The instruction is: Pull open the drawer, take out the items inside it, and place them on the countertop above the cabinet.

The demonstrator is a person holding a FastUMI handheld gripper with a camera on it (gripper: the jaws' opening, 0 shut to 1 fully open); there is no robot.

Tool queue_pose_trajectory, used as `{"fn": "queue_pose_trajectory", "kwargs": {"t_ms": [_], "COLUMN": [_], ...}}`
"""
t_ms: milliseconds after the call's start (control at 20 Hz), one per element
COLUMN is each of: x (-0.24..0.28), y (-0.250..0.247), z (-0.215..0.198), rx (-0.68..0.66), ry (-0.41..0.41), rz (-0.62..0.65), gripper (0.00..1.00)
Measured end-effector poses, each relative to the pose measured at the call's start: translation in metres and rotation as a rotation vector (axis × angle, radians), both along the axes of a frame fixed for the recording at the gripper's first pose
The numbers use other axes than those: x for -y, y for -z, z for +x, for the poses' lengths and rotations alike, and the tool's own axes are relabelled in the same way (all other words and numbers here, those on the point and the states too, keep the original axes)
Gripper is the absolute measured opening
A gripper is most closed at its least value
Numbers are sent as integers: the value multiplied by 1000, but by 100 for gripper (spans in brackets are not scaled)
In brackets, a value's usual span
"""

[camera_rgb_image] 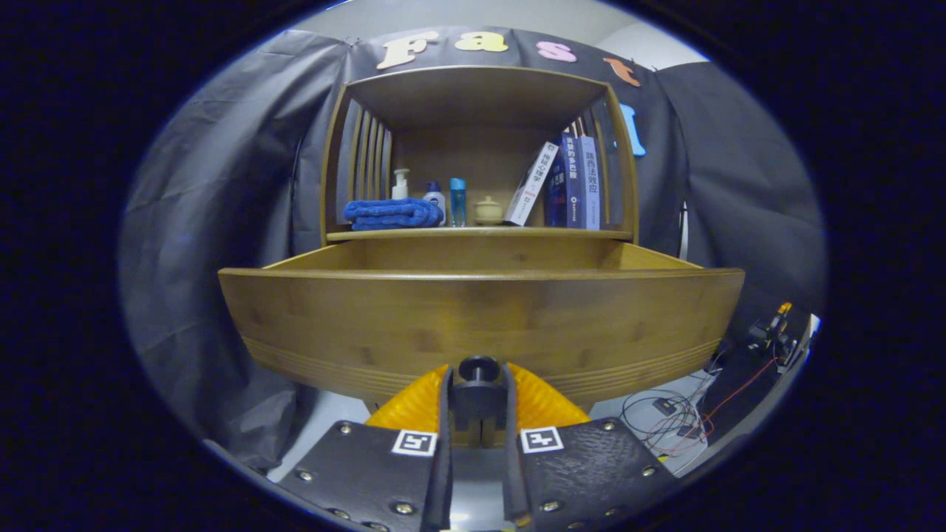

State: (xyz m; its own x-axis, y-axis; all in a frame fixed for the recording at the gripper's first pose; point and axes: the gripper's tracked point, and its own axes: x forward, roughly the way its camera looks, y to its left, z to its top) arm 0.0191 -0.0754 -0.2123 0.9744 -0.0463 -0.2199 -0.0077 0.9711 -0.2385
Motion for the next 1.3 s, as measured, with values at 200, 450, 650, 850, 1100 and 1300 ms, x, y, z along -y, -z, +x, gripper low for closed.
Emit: {"fn": "queue_pose_trajectory", "kwargs": {"t_ms": [200,450,650,850,1100,1300], "x": [0,-11,-18,-13,-16,-23], "y": [-13,-59,-70,-84,-124,-135], "z": [-10,-29,-31,-31,-1,34], "rx": [31,128,122,129,120,57], "ry": [-5,-22,-44,-29,-14,-16], "rz": [-21,-147,-135,-144,-105,-74], "gripper": [43,71,91,98,98,98]}}
